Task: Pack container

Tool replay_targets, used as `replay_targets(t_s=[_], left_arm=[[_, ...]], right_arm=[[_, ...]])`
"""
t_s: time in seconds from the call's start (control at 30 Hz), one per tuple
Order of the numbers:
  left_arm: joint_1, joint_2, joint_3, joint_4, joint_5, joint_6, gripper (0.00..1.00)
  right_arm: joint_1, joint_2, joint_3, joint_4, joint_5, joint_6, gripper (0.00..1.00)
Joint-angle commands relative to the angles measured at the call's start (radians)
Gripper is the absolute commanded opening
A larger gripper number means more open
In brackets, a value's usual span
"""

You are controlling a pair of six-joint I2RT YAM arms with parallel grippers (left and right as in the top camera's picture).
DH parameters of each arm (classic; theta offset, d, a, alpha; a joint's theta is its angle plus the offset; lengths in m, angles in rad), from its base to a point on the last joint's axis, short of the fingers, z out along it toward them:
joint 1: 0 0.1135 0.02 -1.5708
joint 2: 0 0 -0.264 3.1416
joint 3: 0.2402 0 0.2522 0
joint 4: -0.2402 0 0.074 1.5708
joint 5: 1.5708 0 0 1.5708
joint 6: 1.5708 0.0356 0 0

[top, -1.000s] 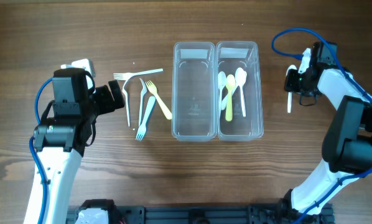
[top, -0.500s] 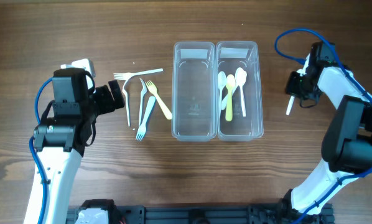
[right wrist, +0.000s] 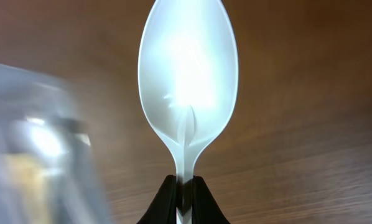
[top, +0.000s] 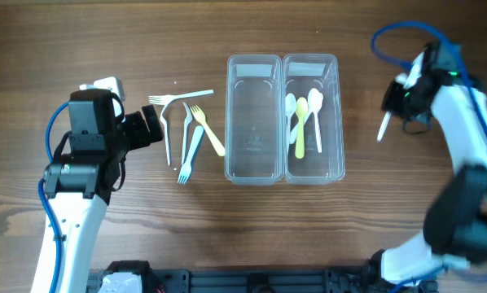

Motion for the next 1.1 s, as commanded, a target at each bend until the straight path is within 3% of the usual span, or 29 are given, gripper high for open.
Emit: replay_targets(t_s=[0.0, 0.2, 0.4, 0.43, 0.53, 0.77, 0.93, 1.07], left_arm=[[0.007, 0.001, 0.02, 0.003, -0.006, 0.023, 1.0], [0.007, 0.001, 0.02, 0.003, -0.006, 0.023, 1.0], [0.007, 0.001, 0.02, 0.003, -0.006, 0.022, 1.0], [0.007, 0.001, 0.02, 0.003, -0.006, 0.023, 1.0], [0.007, 0.001, 0.02, 0.003, -0.006, 0.022, 1.0], [0.007, 0.001, 0.02, 0.003, -0.006, 0.023, 1.0], [0.007, 0.001, 0.02, 0.003, -0.006, 0.022, 1.0], [0.007, 0.001, 0.02, 0.003, -0.006, 0.022, 1.0]], right_arm=[[0.069, -0.187, 0.035, -0.019, -0.092, 0.007, 0.04], [0.271, -0.201, -0.013, 0.007, -0.095, 0.011, 0.04], [0.38, -0.033, -0.123, 0.133, -0.004, 0.07, 0.04], [0.38, -0.011, -0.123, 0.138, -0.005, 0.063, 0.05], [0.38, 0.019, -0.123, 0.143, -0.053, 0.003, 0.25], [0.371, -0.135, -0.031, 0.148, -0.082, -0.07, 0.46], [0.244, -0.275, 0.016, 0.185, -0.019, -0.051, 0.51], [0.078, -0.272, 0.011, 0.143, -0.024, 0.012, 0.55]])
